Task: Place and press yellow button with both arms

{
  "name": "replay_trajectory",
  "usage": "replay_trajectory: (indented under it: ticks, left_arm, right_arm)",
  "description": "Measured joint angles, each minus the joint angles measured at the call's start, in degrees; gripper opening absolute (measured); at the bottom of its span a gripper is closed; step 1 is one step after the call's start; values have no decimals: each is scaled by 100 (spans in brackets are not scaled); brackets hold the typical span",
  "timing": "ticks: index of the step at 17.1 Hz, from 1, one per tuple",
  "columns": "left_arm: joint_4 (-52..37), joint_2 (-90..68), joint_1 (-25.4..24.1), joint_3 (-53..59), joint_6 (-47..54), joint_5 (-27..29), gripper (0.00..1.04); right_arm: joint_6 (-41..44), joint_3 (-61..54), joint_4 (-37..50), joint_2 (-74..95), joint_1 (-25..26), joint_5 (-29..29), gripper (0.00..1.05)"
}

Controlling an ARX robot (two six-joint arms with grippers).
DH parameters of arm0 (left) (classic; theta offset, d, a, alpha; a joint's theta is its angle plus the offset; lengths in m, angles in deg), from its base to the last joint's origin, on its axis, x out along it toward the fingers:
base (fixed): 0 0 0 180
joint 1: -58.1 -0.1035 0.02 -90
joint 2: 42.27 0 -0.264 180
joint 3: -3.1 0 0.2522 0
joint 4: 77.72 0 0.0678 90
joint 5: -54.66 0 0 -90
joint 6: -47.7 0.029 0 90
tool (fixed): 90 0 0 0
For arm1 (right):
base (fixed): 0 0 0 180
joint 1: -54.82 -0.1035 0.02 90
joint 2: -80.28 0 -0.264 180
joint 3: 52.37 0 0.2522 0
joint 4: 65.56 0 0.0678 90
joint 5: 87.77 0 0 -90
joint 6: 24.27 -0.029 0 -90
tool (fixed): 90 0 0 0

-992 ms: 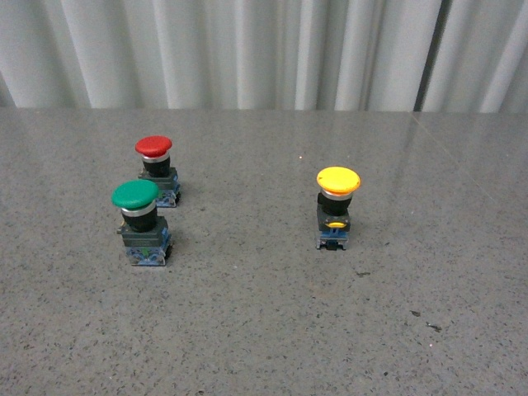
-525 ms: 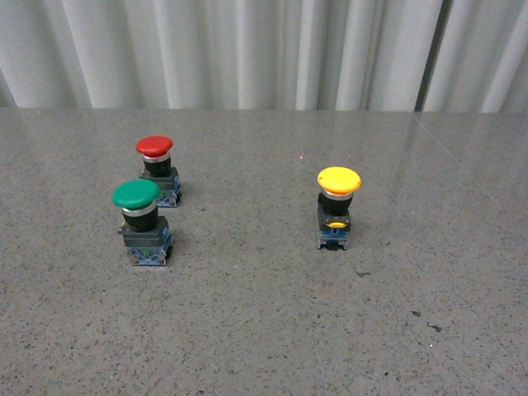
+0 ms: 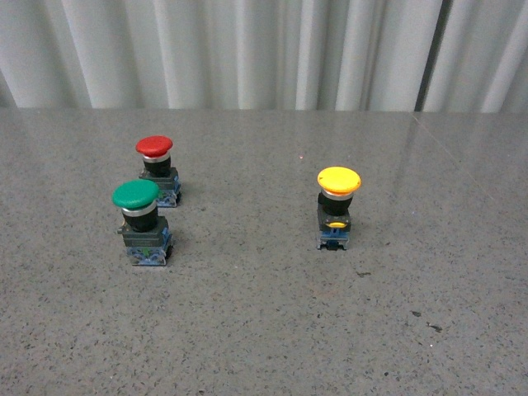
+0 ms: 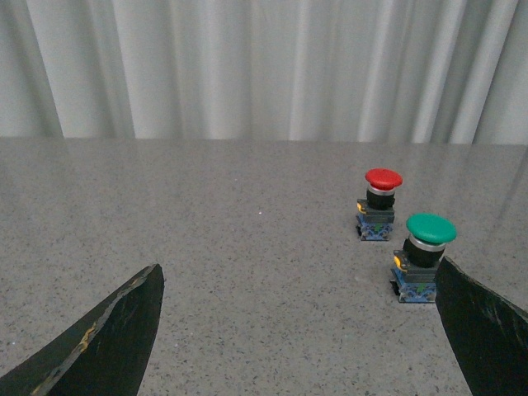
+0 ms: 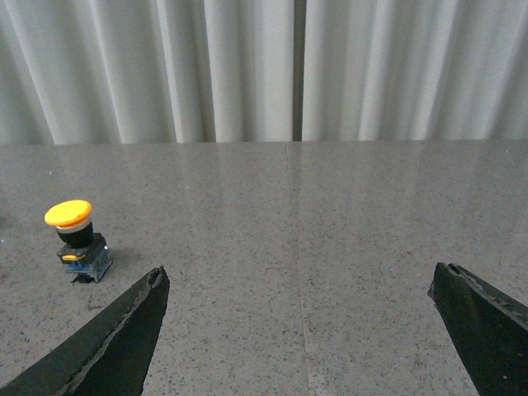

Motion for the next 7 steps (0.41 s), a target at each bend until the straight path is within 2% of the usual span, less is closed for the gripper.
replay_trajectory:
  ticks: [7]
  left_arm:
    - [0, 0, 0, 0, 0, 2, 98]
  right_arm:
    - [0, 0, 0, 0, 0, 0, 98]
